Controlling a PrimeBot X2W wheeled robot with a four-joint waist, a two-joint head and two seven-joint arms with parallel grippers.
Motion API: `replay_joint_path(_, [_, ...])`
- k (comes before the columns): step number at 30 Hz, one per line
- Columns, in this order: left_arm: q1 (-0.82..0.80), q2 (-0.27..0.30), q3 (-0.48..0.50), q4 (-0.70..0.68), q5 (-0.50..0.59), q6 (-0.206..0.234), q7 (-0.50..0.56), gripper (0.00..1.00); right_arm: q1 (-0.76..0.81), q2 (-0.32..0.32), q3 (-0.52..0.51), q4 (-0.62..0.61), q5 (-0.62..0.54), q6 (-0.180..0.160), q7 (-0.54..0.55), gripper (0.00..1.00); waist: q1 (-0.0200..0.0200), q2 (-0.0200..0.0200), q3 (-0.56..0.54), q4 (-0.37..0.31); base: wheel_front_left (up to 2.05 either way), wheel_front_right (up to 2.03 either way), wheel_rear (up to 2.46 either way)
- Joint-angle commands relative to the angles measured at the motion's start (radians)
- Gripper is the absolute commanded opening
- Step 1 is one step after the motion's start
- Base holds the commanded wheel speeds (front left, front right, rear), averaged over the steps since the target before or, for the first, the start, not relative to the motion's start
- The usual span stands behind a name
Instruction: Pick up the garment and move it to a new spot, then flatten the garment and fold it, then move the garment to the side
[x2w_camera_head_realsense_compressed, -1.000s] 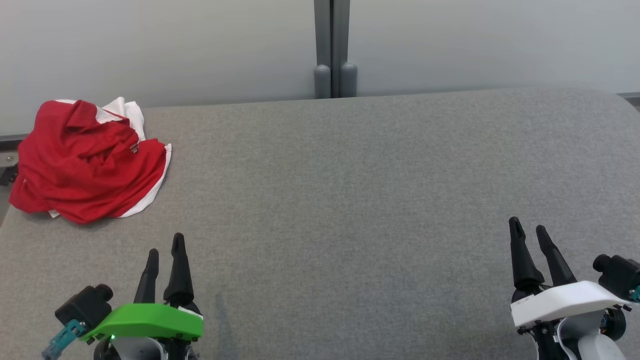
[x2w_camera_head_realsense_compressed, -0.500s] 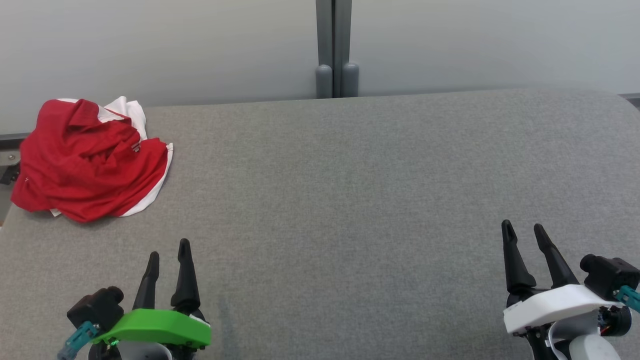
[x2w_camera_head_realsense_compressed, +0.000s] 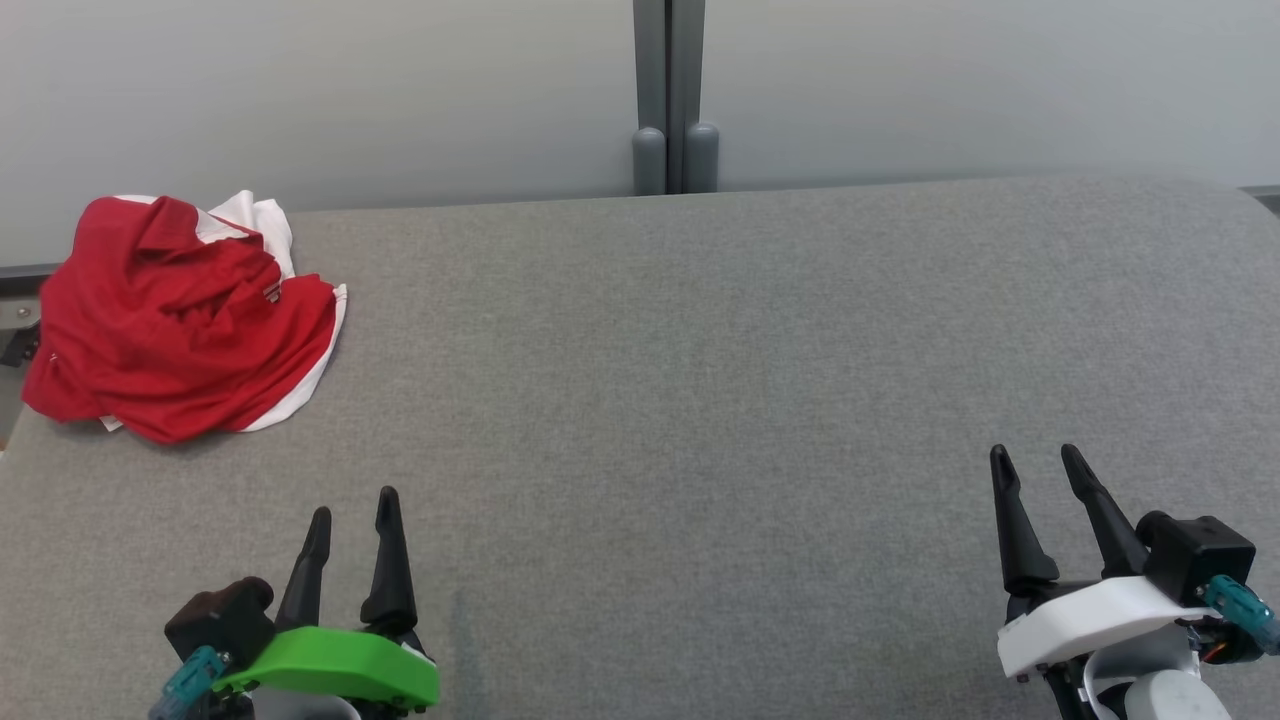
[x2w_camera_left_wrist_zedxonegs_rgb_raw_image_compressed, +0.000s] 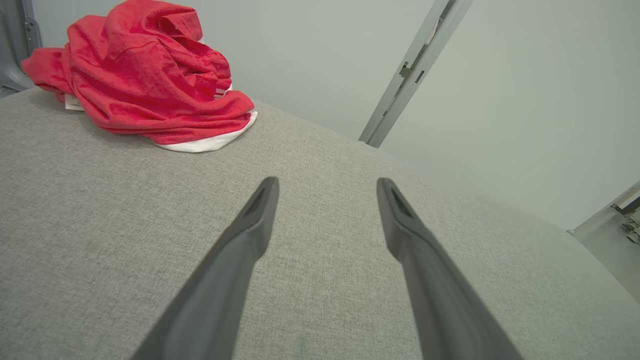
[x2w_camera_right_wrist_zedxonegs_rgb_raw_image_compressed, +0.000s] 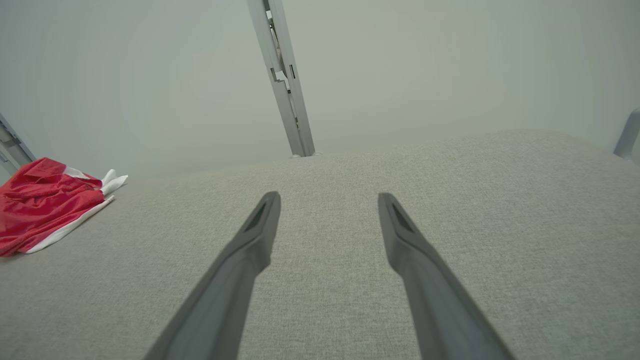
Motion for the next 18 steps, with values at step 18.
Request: replay_joint_path(18, [0.012,0.009,-0.013,0.025,0.12,-0.003,-0.041,1.0,0.017,-0.007,0.01,-0.015,-0.165,0.0,-0.043,1.0,0.0,0.0,0.0,0.005,0.0,0.0,0.0])
